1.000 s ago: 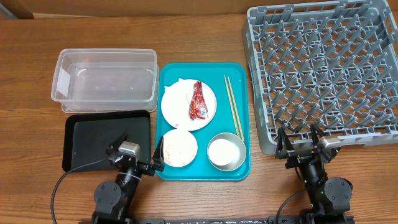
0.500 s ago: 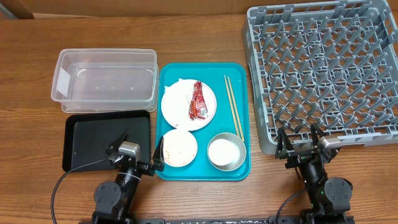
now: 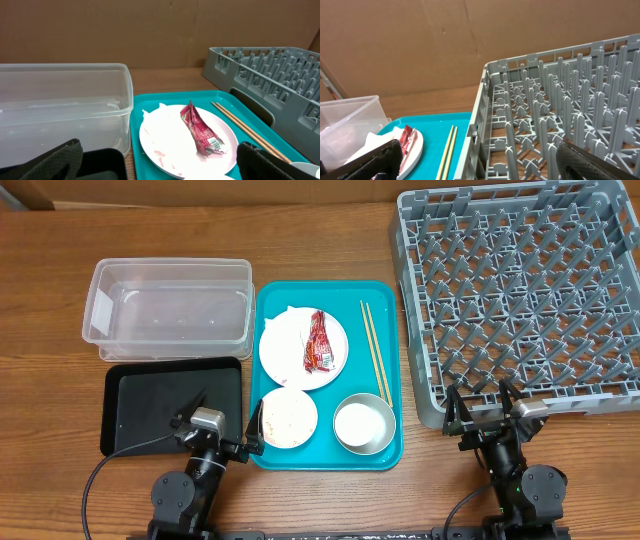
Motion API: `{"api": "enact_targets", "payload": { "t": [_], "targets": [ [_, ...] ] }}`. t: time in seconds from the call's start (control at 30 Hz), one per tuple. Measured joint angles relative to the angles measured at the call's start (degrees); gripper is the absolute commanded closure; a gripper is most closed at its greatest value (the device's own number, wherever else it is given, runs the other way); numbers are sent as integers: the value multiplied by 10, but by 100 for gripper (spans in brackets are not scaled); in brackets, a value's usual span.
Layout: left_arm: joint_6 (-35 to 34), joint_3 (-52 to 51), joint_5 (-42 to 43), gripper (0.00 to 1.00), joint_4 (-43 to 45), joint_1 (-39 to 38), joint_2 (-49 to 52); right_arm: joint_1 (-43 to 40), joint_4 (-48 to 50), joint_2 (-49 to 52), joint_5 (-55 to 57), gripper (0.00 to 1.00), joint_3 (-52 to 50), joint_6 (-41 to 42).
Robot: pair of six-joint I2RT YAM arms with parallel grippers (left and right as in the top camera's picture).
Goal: Sort waste into correct bins and load items into the dishwasher
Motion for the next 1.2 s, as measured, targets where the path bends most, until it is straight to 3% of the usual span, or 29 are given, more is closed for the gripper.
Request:
{"api": "enact_targets", "payload": {
  "t": [0.5, 0.77, 0.97, 1.2],
  "targets": [
    [-7, 0, 12, 0, 6, 0, 0, 0, 4, 0, -16, 0, 0, 0],
    [-35, 18, 61, 0, 122, 0, 0, 0, 10, 2, -80, 0, 33, 21],
    [-39, 178, 79, 0, -25, 0, 62, 0, -107, 75, -91, 0, 219, 28],
    [-44, 486, 148, 0, -330, 0, 293, 0, -381, 300, -95, 0, 493, 30]
  ]
}}
